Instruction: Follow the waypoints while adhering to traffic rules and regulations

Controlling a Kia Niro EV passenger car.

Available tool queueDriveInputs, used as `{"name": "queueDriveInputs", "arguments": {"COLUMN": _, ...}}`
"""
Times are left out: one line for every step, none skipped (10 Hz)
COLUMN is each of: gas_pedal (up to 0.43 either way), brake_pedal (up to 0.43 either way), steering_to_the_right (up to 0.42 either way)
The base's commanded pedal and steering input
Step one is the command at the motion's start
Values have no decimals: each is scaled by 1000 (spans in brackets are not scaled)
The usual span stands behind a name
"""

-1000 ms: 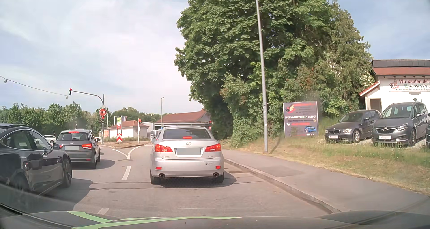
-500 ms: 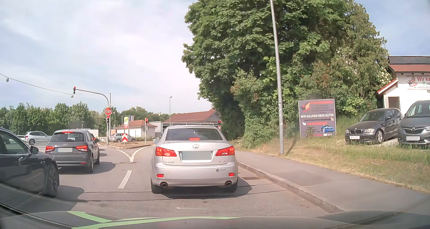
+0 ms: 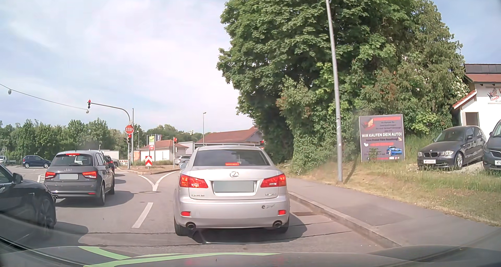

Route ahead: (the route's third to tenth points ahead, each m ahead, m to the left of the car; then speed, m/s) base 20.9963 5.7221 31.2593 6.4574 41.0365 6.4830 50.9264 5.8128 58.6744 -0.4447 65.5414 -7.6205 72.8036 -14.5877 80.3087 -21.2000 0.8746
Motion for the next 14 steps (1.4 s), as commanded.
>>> {"name": "queueDriveInputs", "arguments": {"gas_pedal": 0, "brake_pedal": 213, "steering_to_the_right": -112}}
{"name": "queueDriveInputs", "arguments": {"gas_pedal": 0, "brake_pedal": 213, "steering_to_the_right": -112}}
{"name": "queueDriveInputs", "arguments": {"gas_pedal": 0, "brake_pedal": 207, "steering_to_the_right": -112}}
{"name": "queueDriveInputs", "arguments": {"gas_pedal": 0, "brake_pedal": 207, "steering_to_the_right": -112}}
{"name": "queueDriveInputs", "arguments": {"gas_pedal": 0, "brake_pedal": 207, "steering_to_the_right": -112}}
{"name": "queueDriveInputs", "arguments": {"gas_pedal": 0, "brake_pedal": 207, "steering_to_the_right": -112}}
{"name": "queueDriveInputs", "arguments": {"gas_pedal": 0, "brake_pedal": 207, "steering_to_the_right": -112}}
{"name": "queueDriveInputs", "arguments": {"gas_pedal": 0, "brake_pedal": 207, "steering_to_the_right": -112}}
{"name": "queueDriveInputs", "arguments": {"gas_pedal": 0, "brake_pedal": 207, "steering_to_the_right": -112}}
{"name": "queueDriveInputs", "arguments": {"gas_pedal": 0, "brake_pedal": 213, "steering_to_the_right": -112}}
{"name": "queueDriveInputs", "arguments": {"gas_pedal": 0, "brake_pedal": 226, "steering_to_the_right": -112}}
{"name": "queueDriveInputs", "arguments": {"gas_pedal": 0, "brake_pedal": 232, "steering_to_the_right": -112}}
{"name": "queueDriveInputs", "arguments": {"gas_pedal": 0, "brake_pedal": 238, "steering_to_the_right": -112}}
{"name": "queueDriveInputs", "arguments": {"gas_pedal": 0, "brake_pedal": 244, "steering_to_the_right": -113}}
